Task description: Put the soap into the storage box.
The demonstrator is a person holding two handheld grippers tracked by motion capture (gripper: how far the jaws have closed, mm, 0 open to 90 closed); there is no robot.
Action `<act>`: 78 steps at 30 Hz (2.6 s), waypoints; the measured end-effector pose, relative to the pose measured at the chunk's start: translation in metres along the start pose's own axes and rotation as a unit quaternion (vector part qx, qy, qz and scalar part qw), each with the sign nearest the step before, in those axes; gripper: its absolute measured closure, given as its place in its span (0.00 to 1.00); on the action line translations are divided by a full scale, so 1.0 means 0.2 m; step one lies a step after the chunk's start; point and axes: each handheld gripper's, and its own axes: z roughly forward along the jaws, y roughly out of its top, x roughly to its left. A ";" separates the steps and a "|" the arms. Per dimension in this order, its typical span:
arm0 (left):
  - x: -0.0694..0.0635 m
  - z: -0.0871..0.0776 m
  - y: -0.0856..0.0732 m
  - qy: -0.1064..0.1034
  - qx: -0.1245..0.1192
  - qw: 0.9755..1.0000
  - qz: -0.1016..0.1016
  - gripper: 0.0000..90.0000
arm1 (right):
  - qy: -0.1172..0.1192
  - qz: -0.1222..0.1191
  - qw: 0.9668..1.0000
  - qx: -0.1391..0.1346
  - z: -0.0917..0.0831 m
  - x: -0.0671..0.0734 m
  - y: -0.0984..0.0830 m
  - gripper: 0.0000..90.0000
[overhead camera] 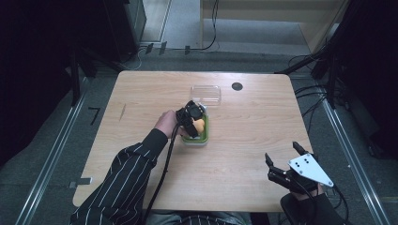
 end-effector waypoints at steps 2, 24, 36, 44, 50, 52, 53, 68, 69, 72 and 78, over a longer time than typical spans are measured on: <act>0.00 0.01 0.00 0.002 -0.001 1.000 -0.002 0.44 | 0.000 0.000 1.000 0.000 0.00 0.00 0.00 0.15; -0.02 0.05 0.02 0.011 0.004 1.000 0.000 0.44 | 0.001 -0.001 1.000 0.000 0.00 0.00 0.00 0.15; -0.01 0.06 0.02 0.009 0.008 1.000 -0.002 0.43 | 0.000 -0.001 1.000 0.000 0.00 0.00 0.00 0.15; 0.00 0.06 0.03 0.004 0.011 1.000 -0.008 0.40 | 0.000 0.000 1.000 0.001 0.00 -0.01 -0.01 0.15; -0.01 0.06 0.03 -0.002 0.012 1.000 -0.011 0.31 | 0.001 0.000 1.000 0.001 0.00 -0.01 -0.01 0.15; -0.01 0.05 0.02 -0.004 0.010 1.000 -0.011 0.28 | 0.001 0.000 1.000 0.000 0.00 -0.01 -0.01 0.15; -0.01 0.05 0.02 -0.003 0.010 1.000 -0.013 0.26 | 0.001 0.001 1.000 -0.001 0.00 -0.01 -0.01 0.15; 0.00 -0.06 0.00 0.002 0.004 1.000 -0.030 0.07 | -0.003 -0.001 1.000 -0.001 -0.02 0.00 0.00 0.15; 0.00 -0.07 0.00 0.002 0.006 1.000 -0.031 0.07 | -0.002 -0.002 1.000 0.000 -0.02 0.00 0.00 0.15; -0.01 -0.08 -0.02 0.001 0.010 0.999 -0.037 0.05 | -0.001 -0.003 1.000 0.000 -0.02 0.00 -0.01 0.15; -0.03 -0.12 -0.06 0.000 0.010 0.999 -0.044 0.03 | -0.003 -0.003 1.000 -0.001 -0.02 0.00 0.00 0.15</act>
